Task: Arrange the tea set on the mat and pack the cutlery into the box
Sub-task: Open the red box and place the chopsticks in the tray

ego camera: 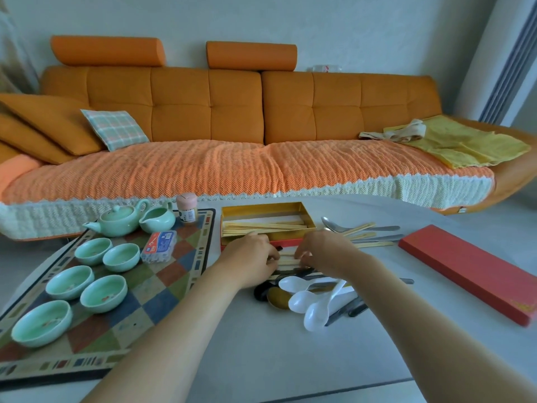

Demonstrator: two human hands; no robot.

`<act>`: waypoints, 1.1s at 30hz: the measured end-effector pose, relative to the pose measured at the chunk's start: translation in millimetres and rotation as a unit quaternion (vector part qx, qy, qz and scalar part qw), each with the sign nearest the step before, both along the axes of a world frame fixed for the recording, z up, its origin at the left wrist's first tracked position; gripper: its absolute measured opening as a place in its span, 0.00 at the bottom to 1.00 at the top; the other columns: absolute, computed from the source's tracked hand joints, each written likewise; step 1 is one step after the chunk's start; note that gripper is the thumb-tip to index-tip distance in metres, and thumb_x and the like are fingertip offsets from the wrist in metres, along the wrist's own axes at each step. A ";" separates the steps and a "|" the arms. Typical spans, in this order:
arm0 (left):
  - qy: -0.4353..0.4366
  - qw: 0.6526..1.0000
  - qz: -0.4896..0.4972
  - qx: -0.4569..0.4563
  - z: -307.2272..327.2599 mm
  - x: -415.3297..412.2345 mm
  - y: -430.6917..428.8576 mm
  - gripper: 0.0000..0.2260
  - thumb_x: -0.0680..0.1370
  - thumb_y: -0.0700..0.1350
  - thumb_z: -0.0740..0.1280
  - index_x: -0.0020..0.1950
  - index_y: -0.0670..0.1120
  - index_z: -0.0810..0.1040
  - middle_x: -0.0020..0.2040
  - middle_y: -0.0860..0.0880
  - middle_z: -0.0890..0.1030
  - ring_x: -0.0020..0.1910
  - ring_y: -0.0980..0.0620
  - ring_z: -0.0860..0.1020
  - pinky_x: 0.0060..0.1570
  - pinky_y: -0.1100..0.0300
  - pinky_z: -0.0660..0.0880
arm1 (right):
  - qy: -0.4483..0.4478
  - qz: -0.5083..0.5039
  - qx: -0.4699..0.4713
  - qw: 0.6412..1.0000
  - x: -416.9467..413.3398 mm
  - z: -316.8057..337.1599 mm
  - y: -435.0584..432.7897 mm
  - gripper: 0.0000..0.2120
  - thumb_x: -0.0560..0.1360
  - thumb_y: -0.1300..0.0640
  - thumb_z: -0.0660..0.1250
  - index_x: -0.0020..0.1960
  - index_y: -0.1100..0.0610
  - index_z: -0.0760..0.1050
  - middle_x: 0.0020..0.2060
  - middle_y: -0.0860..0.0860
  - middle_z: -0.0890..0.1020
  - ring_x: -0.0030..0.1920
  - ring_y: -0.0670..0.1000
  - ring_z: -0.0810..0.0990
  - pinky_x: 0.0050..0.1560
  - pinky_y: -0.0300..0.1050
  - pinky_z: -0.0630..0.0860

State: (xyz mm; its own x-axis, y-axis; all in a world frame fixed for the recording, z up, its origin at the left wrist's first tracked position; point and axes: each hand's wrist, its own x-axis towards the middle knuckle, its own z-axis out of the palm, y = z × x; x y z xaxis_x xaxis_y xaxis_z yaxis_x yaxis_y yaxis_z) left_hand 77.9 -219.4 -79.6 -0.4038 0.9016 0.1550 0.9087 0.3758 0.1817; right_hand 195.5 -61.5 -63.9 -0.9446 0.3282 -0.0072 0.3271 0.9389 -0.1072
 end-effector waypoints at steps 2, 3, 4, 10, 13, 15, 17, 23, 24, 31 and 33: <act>-0.001 1.000 0.002 0.003 -0.3 1.5 1.0 0.13 0.80 0.53 0.62 0.61 0.55 0.81 0.50 0.56 0.72 0.58 0.54 0.70 0.46 0.58 0.70 | 0.005 0.005 -0.003 1.000 2.2 -0.4 0.7 0.07 0.77 0.53 0.67 0.53 0.45 0.81 0.52 0.44 0.81 0.52 0.46 0.79 0.52 0.45 0.79; -0.001 1.000 0.003 0.008 -0.7 1.7 1.0 0.13 0.80 0.54 0.63 0.61 0.55 0.81 0.49 0.57 0.71 0.57 0.54 0.70 0.47 0.59 0.70 | 0.010 0.010 -0.008 1.000 3.5 0.1 0.8 0.07 0.77 0.54 0.67 0.52 0.45 0.81 0.51 0.43 0.80 0.52 0.46 0.79 0.52 0.45 0.79; -0.001 1.000 0.003 0.014 -0.9 1.6 0.9 0.12 0.79 0.54 0.64 0.60 0.54 0.82 0.48 0.57 0.72 0.57 0.54 0.70 0.47 0.59 0.70 | 0.014 0.015 -0.014 1.000 4.7 0.4 1.1 0.06 0.77 0.54 0.67 0.51 0.46 0.81 0.50 0.42 0.79 0.52 0.45 0.79 0.52 0.44 0.78; -0.033 0.998 0.019 0.043 -0.7 -5.0 -3.0 0.07 0.79 0.50 0.65 0.53 0.54 0.82 0.52 0.56 0.78 0.53 0.54 0.75 0.46 0.62 0.70 | 0.035 0.008 -0.083 0.996 5.2 -2.3 13.3 0.03 0.79 0.52 0.64 0.49 0.45 0.76 0.42 0.44 0.81 0.42 0.45 0.80 0.66 0.45 0.68; -0.077 0.995 0.035 0.061 3.4 -9.2 -3.9 0.07 0.80 0.50 0.63 0.54 0.54 0.81 0.51 0.57 0.80 0.48 0.56 0.77 0.45 0.61 0.73 | 0.072 -0.009 -0.113 0.991 5.6 0.1 20.3 0.08 0.80 0.56 0.61 0.52 0.47 0.78 0.42 0.50 0.83 0.38 0.48 0.80 0.69 0.46 0.63; -0.119 0.989 0.046 0.080 6.8 -11.7 -3.9 0.06 0.81 0.50 0.62 0.51 0.55 0.79 0.47 0.58 0.80 0.42 0.57 0.77 0.39 0.61 0.72 | 0.095 -0.019 -0.128 0.987 6.8 4.1 21.9 0.12 0.80 0.58 0.59 0.57 0.49 0.79 0.47 0.50 0.82 0.41 0.51 0.80 0.55 0.46 0.75; -0.151 0.981 0.055 0.111 10.6 -14.9 -4.5 0.06 0.81 0.50 0.63 0.46 0.57 0.77 0.42 0.59 0.80 0.38 0.59 0.76 0.36 0.61 0.69 | 0.120 -0.026 -0.130 0.984 7.0 5.9 23.6 0.15 0.80 0.61 0.57 0.59 0.51 0.79 0.50 0.48 0.79 0.46 0.50 0.78 0.46 0.42 0.73; -0.018 0.974 0.087 0.209 11.6 -38.8 -11.6 0.07 0.80 0.46 0.65 0.55 0.53 0.80 0.53 0.56 0.79 0.53 0.54 0.76 0.51 0.54 0.75 | 0.243 -0.019 -0.104 0.964 -8.3 1.7 20.5 0.15 0.81 0.64 0.58 0.61 0.55 0.79 0.48 0.48 0.77 0.50 0.49 0.75 0.50 0.41 0.69; 0.032 0.972 0.094 0.213 9.1 -42.7 -14.0 0.10 0.79 0.44 0.66 0.59 0.51 0.79 0.56 0.54 0.78 0.56 0.51 0.74 0.55 0.53 0.74 | 0.257 -0.026 -0.101 0.961 -13.0 0.5 19.5 0.15 0.81 0.64 0.58 0.61 0.55 0.80 0.48 0.48 0.78 0.51 0.49 0.74 0.50 0.41 0.68; 0.034 0.989 0.089 0.110 -10.3 -51.2 -24.4 0.19 0.82 0.52 0.61 0.72 0.52 0.71 0.70 0.54 0.69 0.68 0.50 0.67 0.64 0.52 0.67 | 0.198 -0.068 -0.025 0.977 -47.7 -10.9 10.4 0.17 0.82 0.60 0.55 0.62 0.47 0.79 0.55 0.50 0.80 0.56 0.54 0.73 0.59 0.52 0.70; 0.017 0.994 0.079 0.068 -13.7 -53.7 -23.4 0.20 0.82 0.54 0.59 0.73 0.52 0.69 0.71 0.54 0.70 0.70 0.51 0.66 0.66 0.52 0.65 | 0.178 -0.074 -0.008 0.981 -56.2 -13.3 8.7 0.18 0.81 0.60 0.55 0.63 0.45 0.78 0.55 0.49 0.80 0.56 0.54 0.73 0.59 0.53 0.68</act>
